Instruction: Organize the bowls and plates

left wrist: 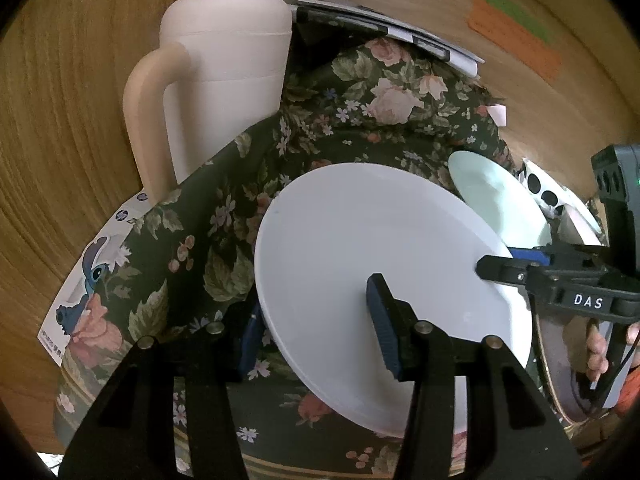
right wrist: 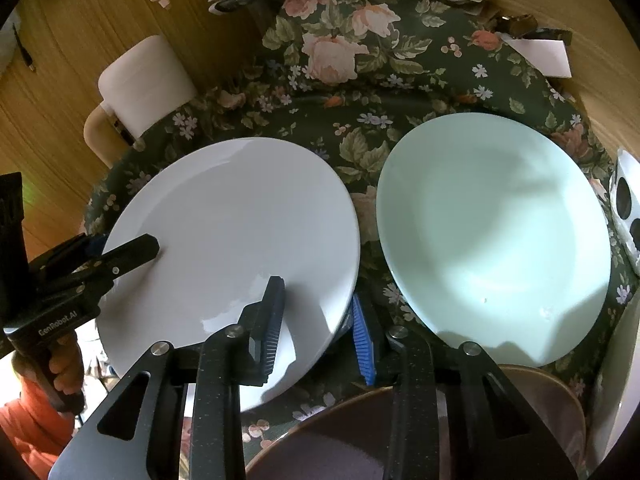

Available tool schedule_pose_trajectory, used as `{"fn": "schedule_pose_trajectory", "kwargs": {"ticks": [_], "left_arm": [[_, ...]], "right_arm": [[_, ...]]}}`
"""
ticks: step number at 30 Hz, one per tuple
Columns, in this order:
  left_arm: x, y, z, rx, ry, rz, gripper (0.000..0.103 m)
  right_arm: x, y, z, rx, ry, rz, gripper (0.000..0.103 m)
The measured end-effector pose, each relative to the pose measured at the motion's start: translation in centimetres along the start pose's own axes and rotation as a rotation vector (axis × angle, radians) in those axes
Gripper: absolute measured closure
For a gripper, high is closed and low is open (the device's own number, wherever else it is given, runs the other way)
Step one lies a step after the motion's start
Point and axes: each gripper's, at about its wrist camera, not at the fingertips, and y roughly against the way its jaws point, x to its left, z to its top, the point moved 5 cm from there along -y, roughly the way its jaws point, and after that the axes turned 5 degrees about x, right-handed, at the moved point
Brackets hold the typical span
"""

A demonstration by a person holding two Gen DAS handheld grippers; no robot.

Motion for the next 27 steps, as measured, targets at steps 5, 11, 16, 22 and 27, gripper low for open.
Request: {"fn": "schedule_pose_trajectory", "kwargs": {"ticks": [5,11,16,22,27], "left_arm": [[-0.4,0.6,0.1,-0.015,-0.007,0.001,0.054],[-1.3,1.8,0.6,-0.047,-0.024,-0.010,0.054],[-2.4,2.9,1.0,-0.073,-0.048,-0.017,0.054],[-4.1,3.8,1.2,-0.092,-0.079,-0.029,0.054],[-5.5,4.6,1.2,-0.102,-0.104,-0.038,0.054]], "right_arm": [[0.1,1.1,-0.2,-0.042,0.006,-0.005,0.074],[0.0,2.9,-0.4,-0.092,0.012,-0.021,0.074],[-0.3,4.5,-1.0,-0.124,0.003,-0.028,0.074],[-0.6,6.7,-1.8,-0.164,-0.006,-0.050,0.074],[-1.0,8.0,-2.5,-0.188,-0.018,-0.059,0.074]]}}
